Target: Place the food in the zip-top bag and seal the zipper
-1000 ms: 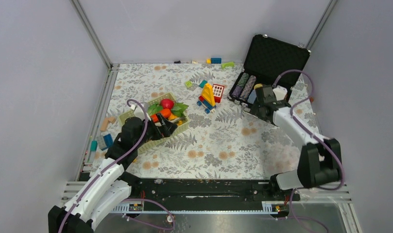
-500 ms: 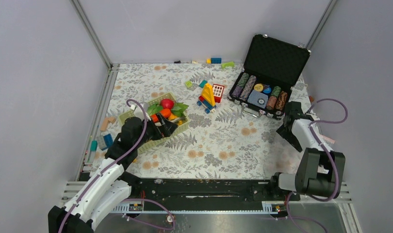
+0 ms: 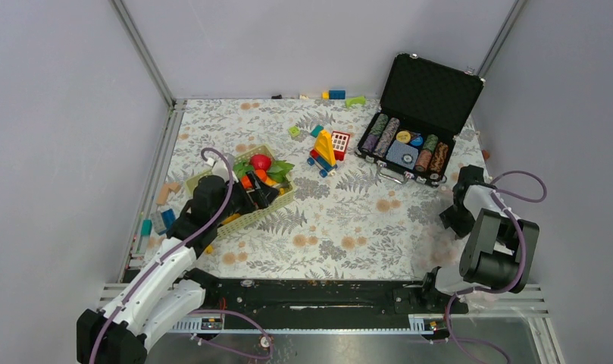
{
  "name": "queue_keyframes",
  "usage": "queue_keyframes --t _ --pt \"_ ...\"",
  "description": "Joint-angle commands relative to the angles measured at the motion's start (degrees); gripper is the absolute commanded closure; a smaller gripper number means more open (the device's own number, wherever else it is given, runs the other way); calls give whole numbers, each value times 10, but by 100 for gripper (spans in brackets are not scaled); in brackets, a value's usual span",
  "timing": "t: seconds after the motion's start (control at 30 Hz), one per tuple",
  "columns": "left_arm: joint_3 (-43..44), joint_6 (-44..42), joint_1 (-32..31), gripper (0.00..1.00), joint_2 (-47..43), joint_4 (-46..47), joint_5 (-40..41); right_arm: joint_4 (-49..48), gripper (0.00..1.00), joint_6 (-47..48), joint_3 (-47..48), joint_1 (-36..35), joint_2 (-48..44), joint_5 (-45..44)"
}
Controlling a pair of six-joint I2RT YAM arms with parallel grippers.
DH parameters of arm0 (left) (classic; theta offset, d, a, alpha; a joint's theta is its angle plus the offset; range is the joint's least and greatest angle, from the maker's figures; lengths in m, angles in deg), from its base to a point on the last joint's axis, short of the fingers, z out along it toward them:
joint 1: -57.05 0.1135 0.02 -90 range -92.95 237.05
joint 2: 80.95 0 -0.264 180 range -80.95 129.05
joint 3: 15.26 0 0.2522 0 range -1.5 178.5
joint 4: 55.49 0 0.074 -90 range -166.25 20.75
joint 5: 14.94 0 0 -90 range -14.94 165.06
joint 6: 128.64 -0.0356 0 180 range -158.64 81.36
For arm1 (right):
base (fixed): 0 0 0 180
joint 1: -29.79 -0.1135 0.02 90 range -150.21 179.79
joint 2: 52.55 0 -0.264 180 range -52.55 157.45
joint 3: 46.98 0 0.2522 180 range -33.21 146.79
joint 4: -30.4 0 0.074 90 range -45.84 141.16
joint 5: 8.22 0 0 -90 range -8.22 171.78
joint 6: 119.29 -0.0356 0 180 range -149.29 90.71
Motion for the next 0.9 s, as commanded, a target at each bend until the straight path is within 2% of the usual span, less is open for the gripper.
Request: queue_keyframes --t 0.0,0.13,0.17,0.37,0.63,0.77,0.87 --pt "34 3 -1 1 12 25 -16 -10 55 6 -11 8 -7 27" --pt "33 2 -2 1 9 22 -14 -14 96 11 -11 11 -7 34" --pt "33 1 -1 1 6 20 -12 -16 100 13 -10 12 -7 36" --pt "27 1 -1 1 -9 18 -1 -46 100 22 -35 12 -45 68" --pt "16 2 -2 1 3 49 -8 -103 100 53 -80 -15 -166 263" --pt "17 2 -1 1 21 60 -20 -64 100 66 -71 -83 -170 233" --pt "17 0 -2 1 25 61 -24 -26 98 56 -61 -88 -155 153"
